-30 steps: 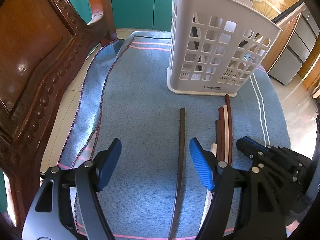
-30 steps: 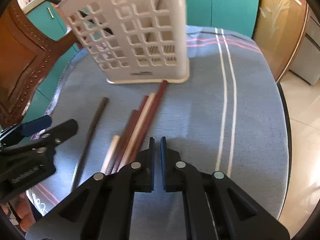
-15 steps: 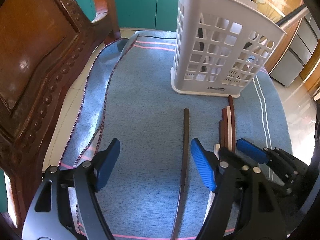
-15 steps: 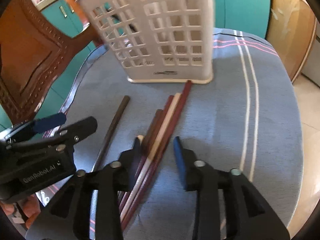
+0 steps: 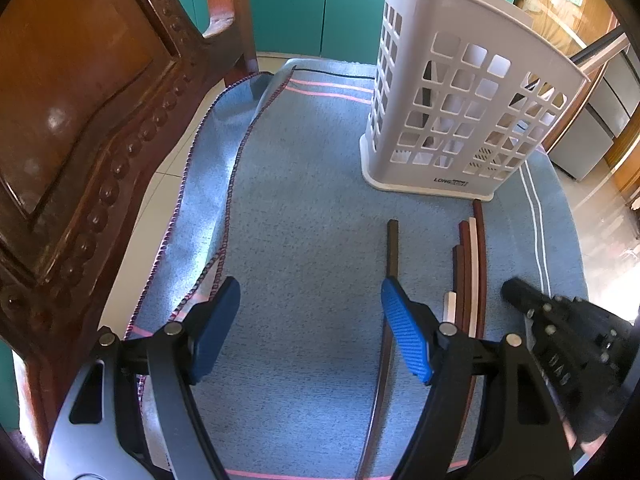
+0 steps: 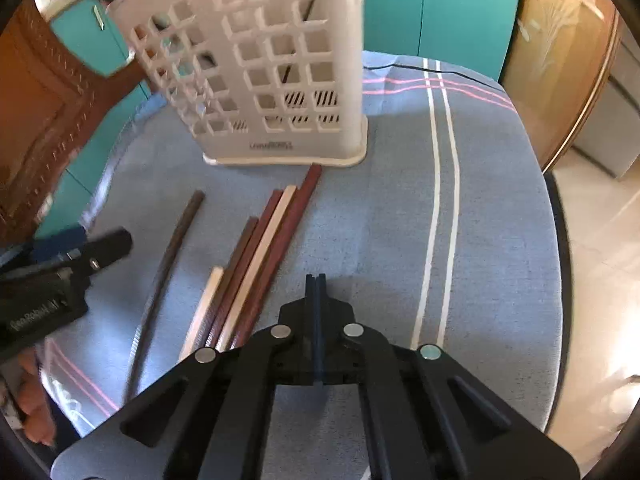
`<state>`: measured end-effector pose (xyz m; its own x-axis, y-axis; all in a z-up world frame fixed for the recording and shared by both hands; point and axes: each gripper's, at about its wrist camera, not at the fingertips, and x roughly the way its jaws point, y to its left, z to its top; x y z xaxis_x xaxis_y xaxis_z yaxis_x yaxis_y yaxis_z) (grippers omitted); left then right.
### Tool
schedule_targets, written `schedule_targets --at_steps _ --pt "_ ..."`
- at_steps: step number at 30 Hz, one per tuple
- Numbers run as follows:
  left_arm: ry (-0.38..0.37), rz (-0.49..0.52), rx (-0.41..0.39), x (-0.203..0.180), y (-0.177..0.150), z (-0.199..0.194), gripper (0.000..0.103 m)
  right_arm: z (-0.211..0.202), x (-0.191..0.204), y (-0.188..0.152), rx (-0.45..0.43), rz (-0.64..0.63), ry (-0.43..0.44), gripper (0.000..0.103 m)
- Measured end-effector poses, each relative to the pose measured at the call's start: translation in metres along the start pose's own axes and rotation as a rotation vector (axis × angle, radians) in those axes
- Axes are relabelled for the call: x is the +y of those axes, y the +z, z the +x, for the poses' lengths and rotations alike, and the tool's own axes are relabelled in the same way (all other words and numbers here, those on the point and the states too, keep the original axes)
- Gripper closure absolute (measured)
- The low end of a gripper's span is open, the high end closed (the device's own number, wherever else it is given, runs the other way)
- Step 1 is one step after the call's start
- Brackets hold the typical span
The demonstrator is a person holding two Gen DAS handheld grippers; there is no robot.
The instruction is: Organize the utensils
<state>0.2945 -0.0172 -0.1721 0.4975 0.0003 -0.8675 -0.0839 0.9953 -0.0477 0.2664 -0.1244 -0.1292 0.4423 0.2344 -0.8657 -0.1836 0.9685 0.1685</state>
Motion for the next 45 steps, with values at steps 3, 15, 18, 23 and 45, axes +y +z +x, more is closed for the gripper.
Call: schedule_targets --at_steps 3,15,18,23,45 --pt "-0.007 -0.006 0.002 0.000 0.000 0.000 0.030 0.002 -0.011 0.011 -0.018 0.080 0.047 0.088" --pt "0.004 0.013 0.028 0.003 -0.007 0.006 0.028 0.040 0.007 0.051 -0.086 0.083 -0.120 0.084" --pt "-0.003 0.008 0.028 0.006 -0.007 0.004 0.028 0.039 0.007 0.048 -0.066 0.030 -0.125 0.092" --pt "-0.020 0.014 0.025 0.003 -0.008 0.000 0.028 0.028 -0.010 0.034 -0.044 -0.017 -0.129 0.092" --pt "-0.085 0.071 0.056 -0.025 0.004 0.033 0.027 -0.013 -0.055 0.018 -0.010 0.032 -0.097 0.062"
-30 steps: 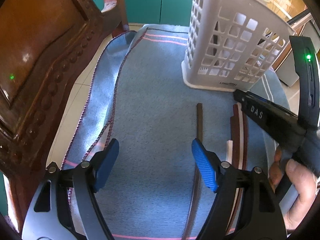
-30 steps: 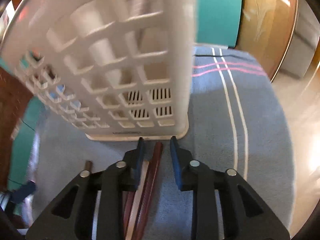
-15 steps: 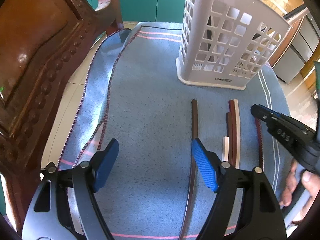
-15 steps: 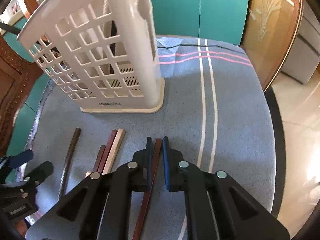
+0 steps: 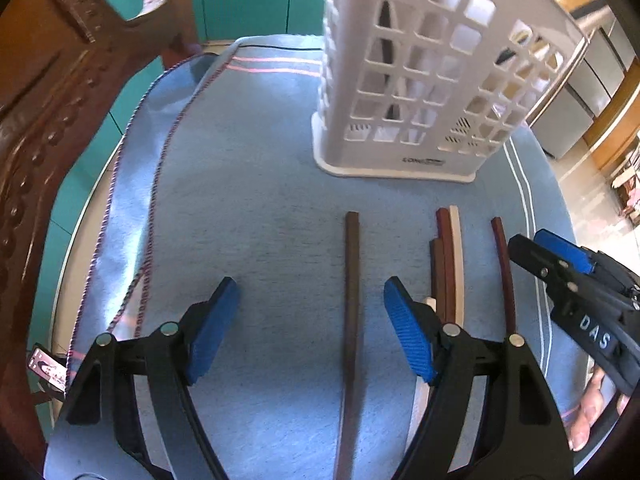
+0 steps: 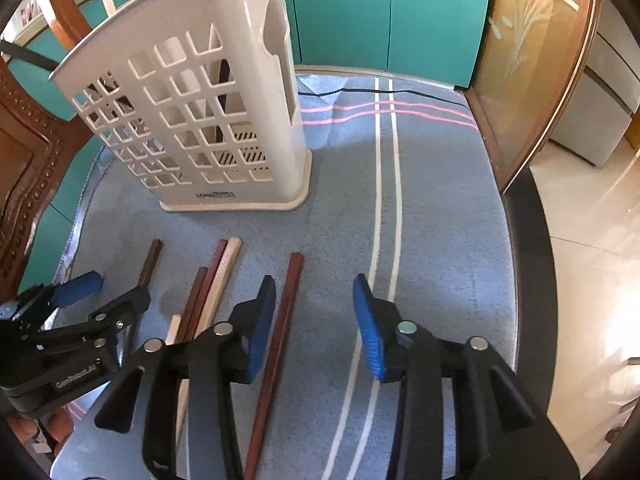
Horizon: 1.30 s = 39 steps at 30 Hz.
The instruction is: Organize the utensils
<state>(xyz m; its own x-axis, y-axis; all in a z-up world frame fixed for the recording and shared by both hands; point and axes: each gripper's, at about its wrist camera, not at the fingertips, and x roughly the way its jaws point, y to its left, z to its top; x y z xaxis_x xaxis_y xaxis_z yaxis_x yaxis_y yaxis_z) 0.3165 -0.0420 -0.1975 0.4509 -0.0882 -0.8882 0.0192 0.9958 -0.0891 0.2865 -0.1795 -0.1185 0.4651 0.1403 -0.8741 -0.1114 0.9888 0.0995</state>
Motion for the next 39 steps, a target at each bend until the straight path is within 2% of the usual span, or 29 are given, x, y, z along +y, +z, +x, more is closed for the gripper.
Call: schedule_targets --at_steps 8,23,37,39 --pt "0.066 0.029 -0.012 -0.010 0.003 0.007 0.027 0.007 0.011 -0.015 0.016 -0.030 -0.016 0.061" --pt "0.070 0.035 -0.020 -0.011 0.003 0.008 0.023 0.000 0.026 -0.024 0.026 -0.052 0.003 0.058" --pt "0.073 0.040 -0.025 -0.008 0.002 0.007 0.023 0.003 0.050 -0.044 0.026 -0.104 -0.050 0.056" --pt "0.064 0.048 -0.028 -0.010 0.001 0.005 0.029 0.003 0.051 -0.045 0.023 -0.104 -0.050 0.056"
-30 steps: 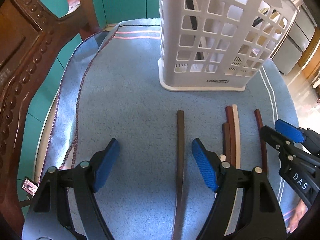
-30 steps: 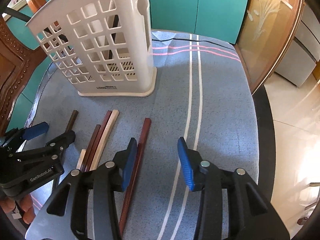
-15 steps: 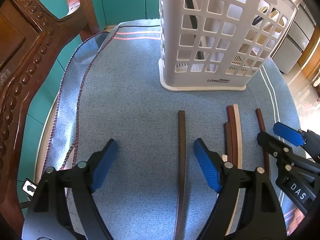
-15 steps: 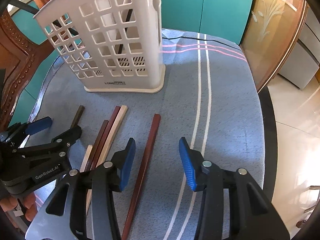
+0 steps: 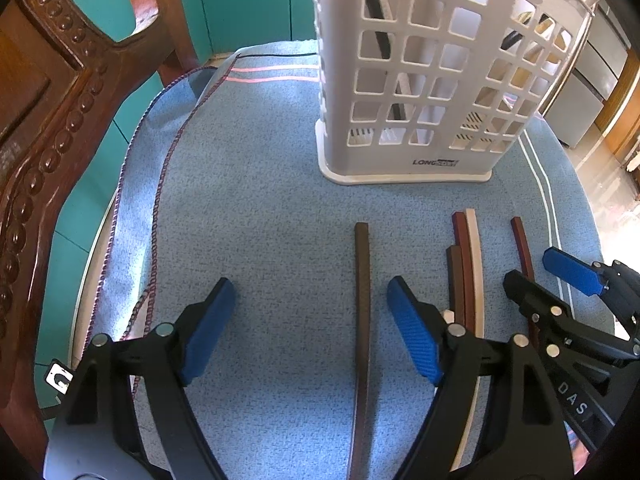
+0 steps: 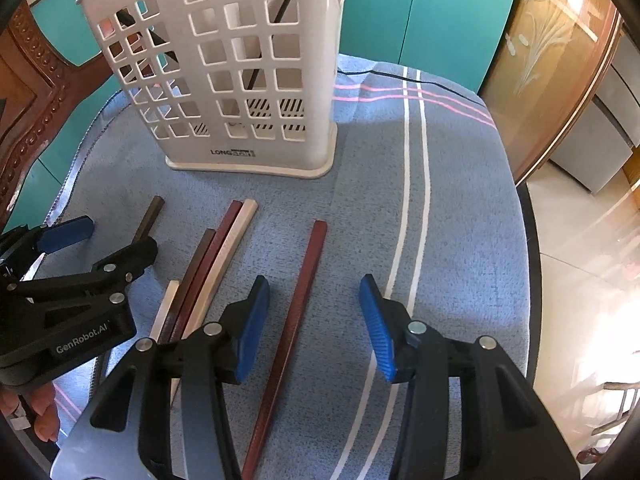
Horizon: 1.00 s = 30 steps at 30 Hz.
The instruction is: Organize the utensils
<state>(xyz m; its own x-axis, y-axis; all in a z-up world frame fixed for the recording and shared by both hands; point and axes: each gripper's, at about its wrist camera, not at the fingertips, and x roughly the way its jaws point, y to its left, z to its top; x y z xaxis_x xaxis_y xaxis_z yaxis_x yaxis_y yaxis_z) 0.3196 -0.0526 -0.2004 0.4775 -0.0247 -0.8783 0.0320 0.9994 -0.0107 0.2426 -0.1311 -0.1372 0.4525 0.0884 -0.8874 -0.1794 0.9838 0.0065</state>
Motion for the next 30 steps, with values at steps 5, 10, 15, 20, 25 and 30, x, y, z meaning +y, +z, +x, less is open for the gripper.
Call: schedule_targets --at_steps 5,10,15,20,25,30 --pt "-0.031 0.041 -0.009 -0.011 0.000 -0.005 0.052 -0.001 0.002 -0.001 -0.011 -0.001 0.013 0.064" --pt "-0.046 0.043 -0.014 -0.013 0.003 -0.007 0.094 -0.005 0.004 -0.001 -0.020 -0.007 0.045 0.091" --pt "-0.057 0.008 -0.033 -0.004 0.006 -0.012 0.096 -0.014 0.003 0.000 -0.048 0.000 0.103 0.097" --pt "-0.100 -0.013 -0.142 0.006 0.010 -0.056 0.096 -0.056 -0.002 0.004 -0.135 0.007 0.153 0.097" --pt "-0.155 0.006 -0.269 0.015 0.003 -0.118 0.096 -0.120 -0.017 -0.007 -0.259 0.033 0.244 0.096" --pt "-0.223 -0.004 -0.427 0.026 0.003 -0.192 0.096 -0.186 -0.030 -0.020 -0.393 0.073 0.319 0.096"
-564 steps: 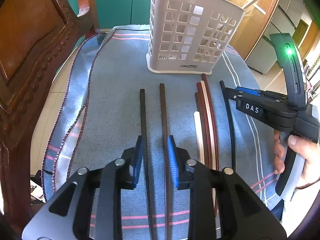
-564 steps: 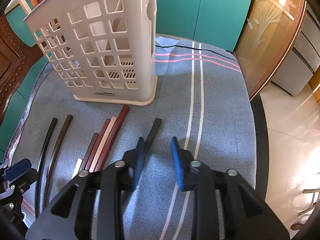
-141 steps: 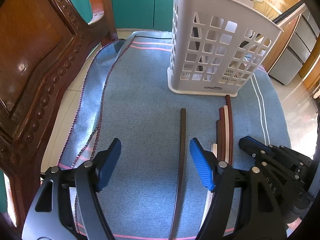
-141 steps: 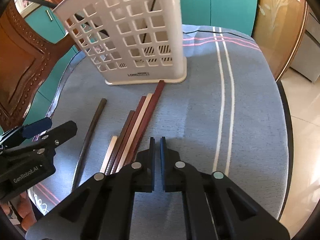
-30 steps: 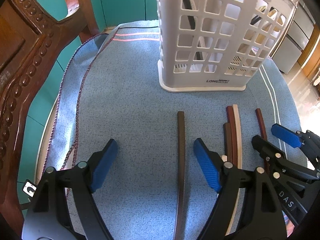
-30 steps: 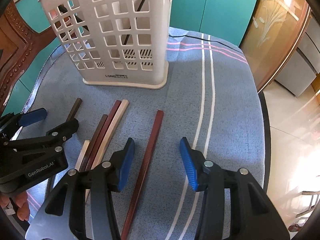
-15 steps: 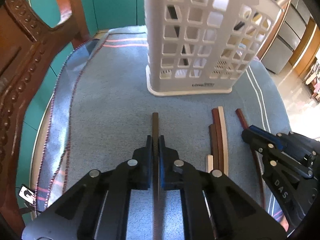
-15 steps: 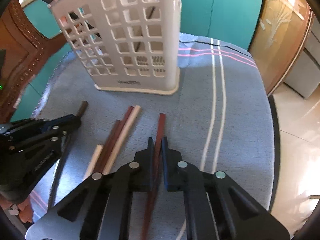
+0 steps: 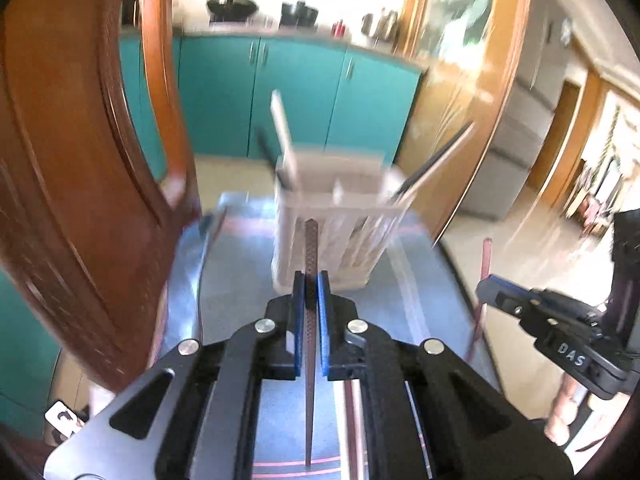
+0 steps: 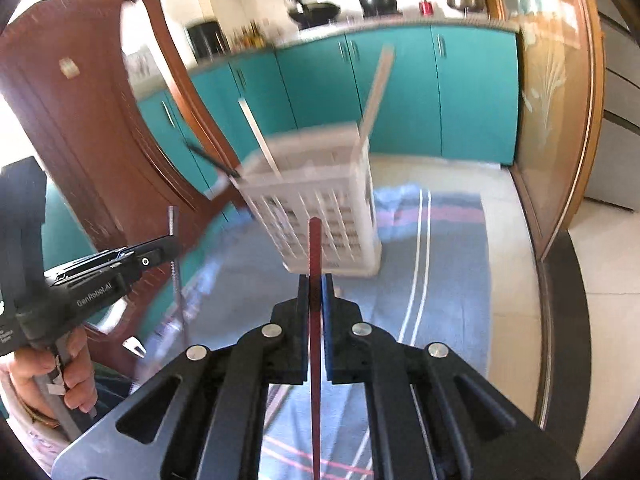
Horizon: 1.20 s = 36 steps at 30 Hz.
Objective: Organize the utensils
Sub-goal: 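Lift both held chopsticks over the white holder and open both grippers to drop them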
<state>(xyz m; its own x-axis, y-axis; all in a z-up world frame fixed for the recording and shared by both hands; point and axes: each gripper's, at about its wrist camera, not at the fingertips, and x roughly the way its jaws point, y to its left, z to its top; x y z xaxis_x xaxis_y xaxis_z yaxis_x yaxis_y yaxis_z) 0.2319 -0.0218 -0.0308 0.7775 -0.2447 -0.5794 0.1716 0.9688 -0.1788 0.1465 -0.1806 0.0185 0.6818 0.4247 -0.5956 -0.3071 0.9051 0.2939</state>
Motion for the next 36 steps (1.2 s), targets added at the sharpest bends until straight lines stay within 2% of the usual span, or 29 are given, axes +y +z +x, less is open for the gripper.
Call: schedule_targets --at_steps 4,7,11,14,19,25,26,28,30,34,36 --pt "-0.039 0.003 -0.149 -0.006 0.041 -0.049 0.096 -0.044 0.011 0.034 -0.132 0.009 0.061 0.096" --pt "-0.035 0.013 -0.275 -0.009 0.087 -0.072 0.096 -0.070 0.015 0.078 -0.261 0.016 0.079 0.096" --pt "0.005 0.005 -0.422 -0.016 0.142 -0.080 0.096 -0.082 0.020 0.135 -0.446 0.032 -0.001 0.096" --pt "0.072 0.007 -0.463 -0.022 0.161 -0.061 0.096 -0.068 0.017 0.155 -0.497 0.039 -0.050 0.096" --pt "0.105 -0.023 -0.339 -0.011 0.147 0.011 0.096 0.002 0.004 0.149 -0.449 0.025 -0.128 0.096" --pt "0.112 -0.042 -0.275 0.002 0.116 0.040 0.096 0.054 -0.010 0.119 -0.356 0.019 -0.128 0.096" --pt "0.108 -0.045 -0.270 0.002 0.113 0.042 0.096 0.055 -0.011 0.115 -0.355 0.010 -0.138 0.095" --pt "0.113 -0.052 -0.279 0.004 0.107 0.043 0.093 0.048 -0.011 0.107 -0.378 0.008 -0.140 0.086" --pt "0.110 -0.045 -0.283 0.003 0.101 0.041 0.088 0.038 -0.013 0.100 -0.402 0.020 -0.139 0.060" --pt "0.120 -0.019 -0.346 0.000 0.085 0.008 0.069 -0.004 -0.019 0.077 -0.469 0.055 -0.102 0.058" --pt "0.140 -0.010 -0.393 -0.001 0.072 -0.016 0.065 -0.027 -0.021 0.058 -0.498 0.054 -0.082 0.058"
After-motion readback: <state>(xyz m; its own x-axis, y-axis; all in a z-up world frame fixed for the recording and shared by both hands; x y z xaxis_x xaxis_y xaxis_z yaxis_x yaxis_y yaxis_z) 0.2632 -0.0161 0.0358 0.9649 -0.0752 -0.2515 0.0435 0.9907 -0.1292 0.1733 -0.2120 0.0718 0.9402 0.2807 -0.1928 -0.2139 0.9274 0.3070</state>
